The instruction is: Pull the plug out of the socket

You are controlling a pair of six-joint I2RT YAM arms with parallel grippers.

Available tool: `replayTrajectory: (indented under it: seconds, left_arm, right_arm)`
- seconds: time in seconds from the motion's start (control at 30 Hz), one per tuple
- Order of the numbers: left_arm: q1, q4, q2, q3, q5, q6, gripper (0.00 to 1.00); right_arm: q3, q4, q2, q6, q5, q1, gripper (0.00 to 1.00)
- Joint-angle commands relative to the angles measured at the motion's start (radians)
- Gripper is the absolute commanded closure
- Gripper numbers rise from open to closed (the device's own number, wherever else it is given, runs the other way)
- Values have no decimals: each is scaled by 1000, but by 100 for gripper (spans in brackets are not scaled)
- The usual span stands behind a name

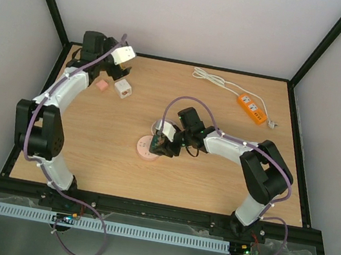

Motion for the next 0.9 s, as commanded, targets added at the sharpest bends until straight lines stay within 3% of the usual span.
replayTrajectory:
  seconds: [0.0,0.17,0.43,0.6,0.7,0.87]
  left_arm:
    - [-2,2,-90,-29,195,-304,1]
    - [-4,-15,-159,-98,318,-410,1]
    - [-7,-305,-172,-183,420,-230,1]
    - [-31,-406,-180,-280,451,-223,13]
    - [-82,-379,-200,-358,422,-297,20]
    - [-178,-351,-204,-437,358,-428,24]
  right_arm:
    - [-17,-76,0,1,59,6,32]
    - [10,-96,-22,-10,65,6,20]
    - [20,-129,-75,-69,67,6,19]
    - [56,-169,-48,-125,47,5,19]
    - [84,-193,-21,-140,33,5,20]
    - [91,-158,-9,-108,28,6,23]
